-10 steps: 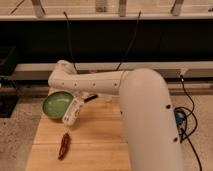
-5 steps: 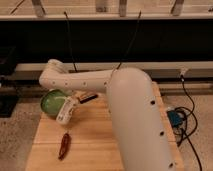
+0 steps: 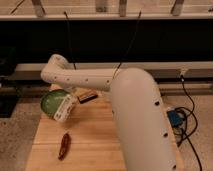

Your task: Place the bottle in the ceramic bowl

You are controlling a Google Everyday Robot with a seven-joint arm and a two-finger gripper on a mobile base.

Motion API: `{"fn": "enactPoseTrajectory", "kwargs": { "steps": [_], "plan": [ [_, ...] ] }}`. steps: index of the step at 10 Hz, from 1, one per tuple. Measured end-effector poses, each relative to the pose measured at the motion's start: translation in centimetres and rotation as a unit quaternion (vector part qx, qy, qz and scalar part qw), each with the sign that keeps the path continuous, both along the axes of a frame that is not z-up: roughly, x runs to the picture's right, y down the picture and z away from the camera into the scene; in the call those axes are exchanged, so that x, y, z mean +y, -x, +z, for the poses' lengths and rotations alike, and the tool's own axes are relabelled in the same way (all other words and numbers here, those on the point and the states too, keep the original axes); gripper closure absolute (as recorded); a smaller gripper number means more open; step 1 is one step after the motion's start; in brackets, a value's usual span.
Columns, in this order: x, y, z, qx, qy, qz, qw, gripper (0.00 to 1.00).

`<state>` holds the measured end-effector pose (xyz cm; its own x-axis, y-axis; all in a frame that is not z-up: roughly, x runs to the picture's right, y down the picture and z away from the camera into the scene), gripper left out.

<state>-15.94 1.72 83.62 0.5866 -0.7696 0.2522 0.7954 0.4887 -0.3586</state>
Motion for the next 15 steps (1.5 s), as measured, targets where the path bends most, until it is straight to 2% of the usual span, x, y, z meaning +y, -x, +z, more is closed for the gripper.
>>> {"fn": "enactPoseTrajectory", "kwargs": {
  "steps": [4,7,10,11,13,15],
  "plan": [
    [-2.4,0.5,0.8,-0.013,0.008,0.017,0.9997,0.99],
    [-4.0,1.2,2.3,-0.017,0.007,0.021,0.9996,0.99],
    [-4.7,1.7,4.0,-0.02,0.01,0.025,0.9994,0.99],
    [-4.6,2.3,4.6,-0.026,0.012,0.024,0.9993,0.96],
    [-4.4,3.0,5.4,-0.031,0.015,0.019,0.9992,0.8],
    [-4.2,3.7,6.3,-0.036,0.015,0.017,0.9991,0.58]
  ]
}}
